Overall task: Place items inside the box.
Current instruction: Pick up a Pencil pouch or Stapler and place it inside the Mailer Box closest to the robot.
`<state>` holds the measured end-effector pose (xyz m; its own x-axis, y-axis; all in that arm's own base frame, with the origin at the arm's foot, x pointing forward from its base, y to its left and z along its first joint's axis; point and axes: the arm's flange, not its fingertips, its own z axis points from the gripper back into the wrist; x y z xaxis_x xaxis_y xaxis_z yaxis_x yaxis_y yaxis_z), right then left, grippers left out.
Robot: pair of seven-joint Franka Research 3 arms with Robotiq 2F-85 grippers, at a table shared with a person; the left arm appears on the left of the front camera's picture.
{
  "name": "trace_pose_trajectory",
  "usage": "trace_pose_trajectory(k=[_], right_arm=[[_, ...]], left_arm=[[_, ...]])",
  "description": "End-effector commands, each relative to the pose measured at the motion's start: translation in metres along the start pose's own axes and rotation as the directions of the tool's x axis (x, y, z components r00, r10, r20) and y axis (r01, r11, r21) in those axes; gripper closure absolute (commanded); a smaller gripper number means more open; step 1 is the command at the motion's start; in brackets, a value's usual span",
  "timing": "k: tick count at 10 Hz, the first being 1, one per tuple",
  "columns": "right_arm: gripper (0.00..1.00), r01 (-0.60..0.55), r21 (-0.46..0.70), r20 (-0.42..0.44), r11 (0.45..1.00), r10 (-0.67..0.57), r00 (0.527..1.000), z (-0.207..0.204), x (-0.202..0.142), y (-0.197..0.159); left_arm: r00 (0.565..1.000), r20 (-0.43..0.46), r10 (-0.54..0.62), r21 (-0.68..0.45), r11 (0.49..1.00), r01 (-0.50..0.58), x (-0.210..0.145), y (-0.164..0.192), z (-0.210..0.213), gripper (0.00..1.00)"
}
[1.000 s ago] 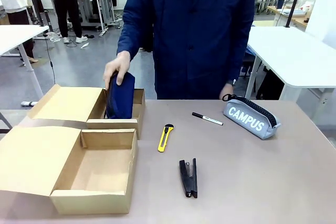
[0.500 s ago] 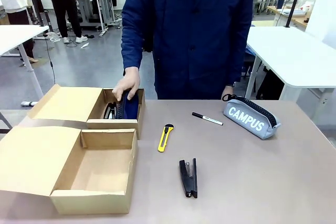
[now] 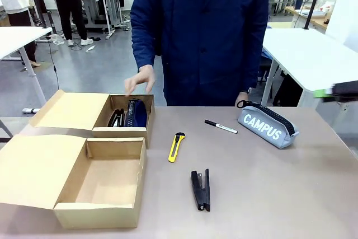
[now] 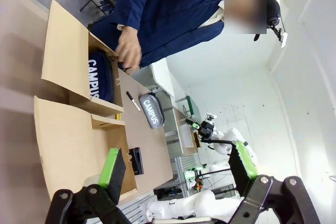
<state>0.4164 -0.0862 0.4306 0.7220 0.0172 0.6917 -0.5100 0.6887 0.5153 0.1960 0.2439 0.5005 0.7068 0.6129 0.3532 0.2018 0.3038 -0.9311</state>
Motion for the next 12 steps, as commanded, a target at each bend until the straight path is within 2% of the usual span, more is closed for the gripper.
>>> trace_pose_trajectory(k=[1, 3, 5, 7, 8, 9, 10, 11, 12], right_arm=[[0.00, -0.169, -0.164, -0.085, 0.972, 0.156, 0.984, -0.054, 0.018, 0.045], [0.00, -0.309, -0.246, -0.169, 0.919, 0.274, 0.947, -0.090, 0.034, 0.061], [0.00, -0.386, -0.315, -0.258, 0.867, 0.313, 0.914, -0.109, 0.042, 0.061], [0.00, -0.403, -0.337, -0.366, 0.851, 0.275, 0.889, -0.117, 0.040, 0.052], [0.00, -0.324, -0.370, -0.326, 0.871, 0.205, 0.923, -0.106, 0.039, 0.056], [0.00, -0.413, -0.301, -0.305, 0.860, 0.324, 0.896, -0.115, 0.032, 0.051], [0.00, -0.389, -0.324, -0.327, 0.862, 0.284, 0.901, -0.115, 0.028, 0.042], [0.00, -0.416, -0.391, -0.450, 0.821, 0.224, 0.865, -0.116, 0.034, 0.031], [0.00, -0.413, -0.375, -0.487, 0.830, 0.202, 0.849, -0.128, 0.038, 0.012]], left_arm=[[1.000, 0.012, -0.022, -0.023, 0.999, 0.022, 0.001, -0.003, 0.000, 0.00], [1.000, 0.012, -0.022, -0.023, 0.999, 0.022, 0.001, -0.003, 0.000, 0.00], [1.000, 0.012, -0.022, -0.023, 0.999, 0.022, 0.001, -0.003, 0.000, 0.00], [1.000, 0.012, -0.022, -0.023, 0.999, 0.022, 0.001, -0.003, 0.000, 0.00], [1.000, 0.012, -0.022, -0.023, 0.999, 0.022, 0.001, -0.003, 0.000, 0.00], [1.000, 0.012, -0.022, -0.023, 0.999, 0.022, 0.001, -0.003, 0.000, 0.00], [1.000, 0.012, -0.022, -0.023, 0.999, 0.022, 0.001, -0.003, 0.000, 0.00], [1.000, 0.012, -0.022, -0.023, 0.999, 0.022, 0.001, -0.003, 0.000, 0.00], [1.000, 0.012, -0.022, -0.023, 0.999, 0.022, 0.001, -0.003, 0.000, 0.00]])
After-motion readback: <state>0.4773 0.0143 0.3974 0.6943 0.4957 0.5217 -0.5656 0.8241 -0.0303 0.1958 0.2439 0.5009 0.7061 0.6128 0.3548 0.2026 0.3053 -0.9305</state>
